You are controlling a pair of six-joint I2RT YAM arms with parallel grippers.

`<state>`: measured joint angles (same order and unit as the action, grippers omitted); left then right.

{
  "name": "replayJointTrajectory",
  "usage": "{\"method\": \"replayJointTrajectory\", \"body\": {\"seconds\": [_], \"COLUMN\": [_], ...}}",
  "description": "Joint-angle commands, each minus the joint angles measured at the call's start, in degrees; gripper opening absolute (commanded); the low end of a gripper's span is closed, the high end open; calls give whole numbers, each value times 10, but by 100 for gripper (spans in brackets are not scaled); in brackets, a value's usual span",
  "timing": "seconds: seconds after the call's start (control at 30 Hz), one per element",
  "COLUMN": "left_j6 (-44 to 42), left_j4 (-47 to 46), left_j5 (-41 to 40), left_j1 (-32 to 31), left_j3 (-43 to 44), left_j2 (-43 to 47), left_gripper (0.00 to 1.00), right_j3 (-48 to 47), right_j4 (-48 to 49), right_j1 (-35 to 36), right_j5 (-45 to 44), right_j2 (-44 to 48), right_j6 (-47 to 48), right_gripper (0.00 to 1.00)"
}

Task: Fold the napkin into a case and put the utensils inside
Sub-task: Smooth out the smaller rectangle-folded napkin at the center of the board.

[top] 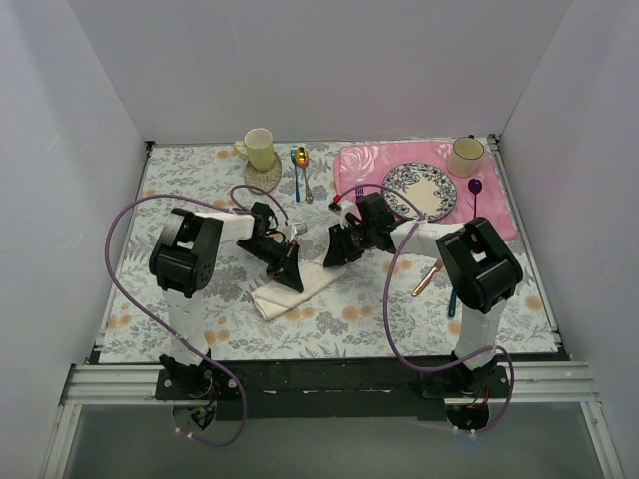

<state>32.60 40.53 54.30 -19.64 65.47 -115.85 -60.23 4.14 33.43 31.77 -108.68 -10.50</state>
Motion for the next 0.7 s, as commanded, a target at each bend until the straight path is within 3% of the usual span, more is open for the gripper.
{"method": "replayJointTrajectory", "body": {"seconds": [0.0,0.1,0.27,0.5,0.67], "left_j6": [-111,-159,-190,-196,-192], "left_j4": [30,56,73,78,79], "left_j5": [-96,-97,-101,-96,-93], "left_j1": [7,9,12,14,19], "left_j3": [16,27,41,52,63], "left_j2": [-21,-41,-55,-63,-68], "left_gripper": [0,0,0,0,0], "right_j3": [23,11,-15,6,36], "right_j4": [-105,-92,-70,-24,-37], "right_j1": [-11,-27,-42,-42,-43], "right_j5": [57,108,144,159,123], "right_j2": [27,54,56,11,-40], "right_j6": [-9,-42,-90,-124,-109], "right_gripper": [48,57,59,49,41]}}
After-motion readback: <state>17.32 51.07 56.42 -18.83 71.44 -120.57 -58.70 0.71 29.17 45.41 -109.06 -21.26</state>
